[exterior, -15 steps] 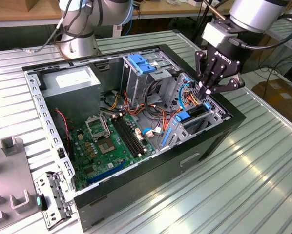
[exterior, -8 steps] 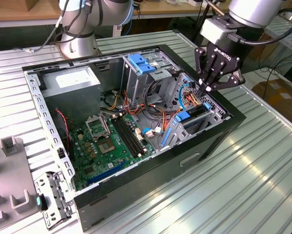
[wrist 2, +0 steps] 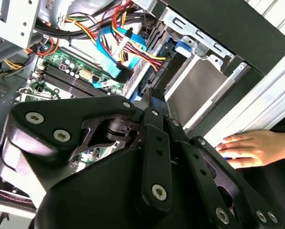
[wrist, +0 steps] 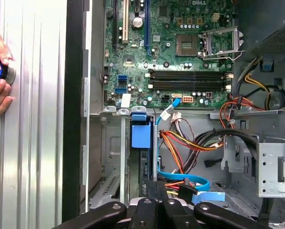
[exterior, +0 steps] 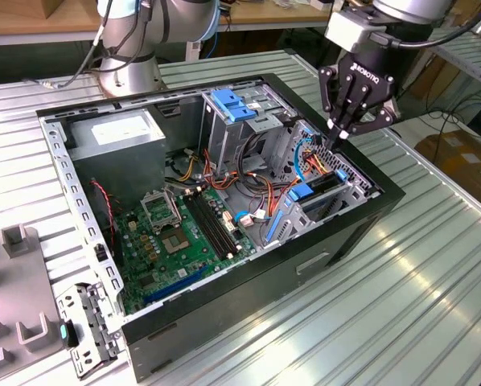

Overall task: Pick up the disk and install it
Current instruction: 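Insert the second disk wire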

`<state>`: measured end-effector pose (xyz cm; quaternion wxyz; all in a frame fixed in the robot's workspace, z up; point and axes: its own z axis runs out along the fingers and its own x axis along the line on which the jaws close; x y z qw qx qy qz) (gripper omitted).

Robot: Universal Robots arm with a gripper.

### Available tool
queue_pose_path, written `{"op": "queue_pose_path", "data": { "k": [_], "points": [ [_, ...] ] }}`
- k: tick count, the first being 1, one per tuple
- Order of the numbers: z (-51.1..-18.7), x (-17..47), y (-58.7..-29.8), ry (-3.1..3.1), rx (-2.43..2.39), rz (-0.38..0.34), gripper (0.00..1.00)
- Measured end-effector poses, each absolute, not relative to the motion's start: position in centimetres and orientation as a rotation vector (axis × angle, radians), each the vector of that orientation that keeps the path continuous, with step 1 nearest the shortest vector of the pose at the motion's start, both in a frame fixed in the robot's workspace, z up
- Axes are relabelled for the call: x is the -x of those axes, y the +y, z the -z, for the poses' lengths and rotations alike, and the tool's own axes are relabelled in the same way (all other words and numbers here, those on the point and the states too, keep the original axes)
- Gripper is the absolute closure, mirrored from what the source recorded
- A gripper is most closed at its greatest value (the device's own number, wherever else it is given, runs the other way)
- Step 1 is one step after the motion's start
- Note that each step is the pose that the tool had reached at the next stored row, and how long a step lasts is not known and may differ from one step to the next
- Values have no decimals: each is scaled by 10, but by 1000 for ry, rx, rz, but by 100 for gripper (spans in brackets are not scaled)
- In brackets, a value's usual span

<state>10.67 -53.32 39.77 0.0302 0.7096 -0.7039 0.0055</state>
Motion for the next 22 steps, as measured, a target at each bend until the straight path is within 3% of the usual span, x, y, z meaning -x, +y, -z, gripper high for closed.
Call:
{"op": "queue_pose_path", "data": {
  "k": [15, 17, 22],
  "points": [
    [-397, -107, -503, -2150, -2166, -60, 89],
    [-397, -107, -497, -2134, -2149, -94, 82],
    [-396, -107, -490, -2126, -2140, -110, 82]
  ]
}}
